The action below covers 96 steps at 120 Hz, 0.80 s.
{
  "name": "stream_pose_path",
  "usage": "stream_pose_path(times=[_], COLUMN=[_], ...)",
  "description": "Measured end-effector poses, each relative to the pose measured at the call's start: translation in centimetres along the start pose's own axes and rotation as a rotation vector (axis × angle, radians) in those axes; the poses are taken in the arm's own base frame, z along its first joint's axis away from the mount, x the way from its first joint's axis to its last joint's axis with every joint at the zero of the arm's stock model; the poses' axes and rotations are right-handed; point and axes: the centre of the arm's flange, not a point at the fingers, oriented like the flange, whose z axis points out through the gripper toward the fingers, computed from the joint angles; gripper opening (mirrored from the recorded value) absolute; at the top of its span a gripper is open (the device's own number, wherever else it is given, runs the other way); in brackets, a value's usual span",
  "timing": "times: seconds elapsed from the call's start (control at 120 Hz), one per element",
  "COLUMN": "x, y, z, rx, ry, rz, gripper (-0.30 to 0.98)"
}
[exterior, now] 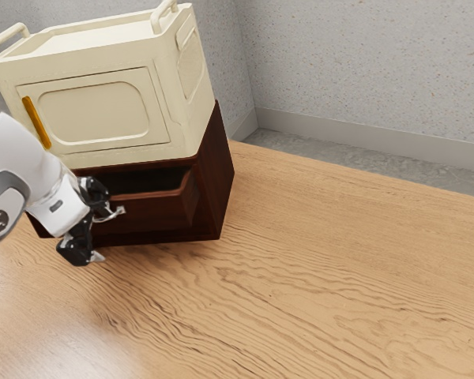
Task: Pull the drawer handle with one arm to open the drawer
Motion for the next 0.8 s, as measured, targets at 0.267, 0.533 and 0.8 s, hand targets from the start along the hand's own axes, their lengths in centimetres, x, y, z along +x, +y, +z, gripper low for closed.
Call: stream_pose_path(times=[0.267, 0.533, 0.8], x=[-1.2, -1.6, -3.5], y=[3.1, 5.6, 5.3], z=[-1.8, -1.9, -4.0], rx=[0.019, -0.007, 0.026], ry=[0.046, 0.069, 0.075], rz=[0.024, 0.038, 0.003], gripper=[0.64, 0.69, 0.68])
